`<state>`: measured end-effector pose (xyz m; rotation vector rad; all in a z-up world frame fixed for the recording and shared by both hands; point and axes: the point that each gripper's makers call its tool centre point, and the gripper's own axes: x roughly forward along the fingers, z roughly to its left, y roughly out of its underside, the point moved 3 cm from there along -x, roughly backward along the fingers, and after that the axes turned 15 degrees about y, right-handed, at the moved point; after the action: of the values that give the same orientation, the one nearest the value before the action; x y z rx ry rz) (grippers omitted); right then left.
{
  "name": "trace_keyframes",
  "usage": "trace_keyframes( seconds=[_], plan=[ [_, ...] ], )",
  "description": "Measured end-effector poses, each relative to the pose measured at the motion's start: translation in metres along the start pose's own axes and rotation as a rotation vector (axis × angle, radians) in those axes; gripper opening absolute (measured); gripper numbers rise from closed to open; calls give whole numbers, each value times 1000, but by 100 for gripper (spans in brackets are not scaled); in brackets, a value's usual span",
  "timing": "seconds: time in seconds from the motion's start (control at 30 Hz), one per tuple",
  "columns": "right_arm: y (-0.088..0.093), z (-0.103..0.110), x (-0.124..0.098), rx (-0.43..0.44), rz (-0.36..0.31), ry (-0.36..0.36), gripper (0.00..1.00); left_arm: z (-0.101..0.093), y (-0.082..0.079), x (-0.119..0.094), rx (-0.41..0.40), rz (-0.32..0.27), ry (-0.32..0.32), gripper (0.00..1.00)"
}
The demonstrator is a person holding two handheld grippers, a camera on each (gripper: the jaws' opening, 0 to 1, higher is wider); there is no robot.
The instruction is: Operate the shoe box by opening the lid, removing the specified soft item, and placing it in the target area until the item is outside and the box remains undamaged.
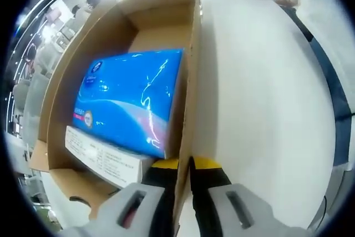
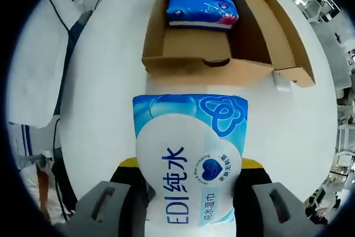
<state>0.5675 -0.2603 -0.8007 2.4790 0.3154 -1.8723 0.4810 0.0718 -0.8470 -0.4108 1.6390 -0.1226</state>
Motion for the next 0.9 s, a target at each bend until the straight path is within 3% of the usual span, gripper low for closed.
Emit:
trace_keyframes(
  seconds=[0.1,0.53,0.6,0.9],
  plan=[
    [1,-2,5,-37,8,8,60,1,1,1,-4,0,-2,5],
    [0,3,23,-47,-20,-26,60,0,0,1,-4,0,-18,5],
    [3,4,28,-44,1,-27,60,-1,-1,1,-5,0,-17,5],
    [3,2,28,-42,2,-28,60,-1,-2,0,-2,1,-13,5]
  ],
)
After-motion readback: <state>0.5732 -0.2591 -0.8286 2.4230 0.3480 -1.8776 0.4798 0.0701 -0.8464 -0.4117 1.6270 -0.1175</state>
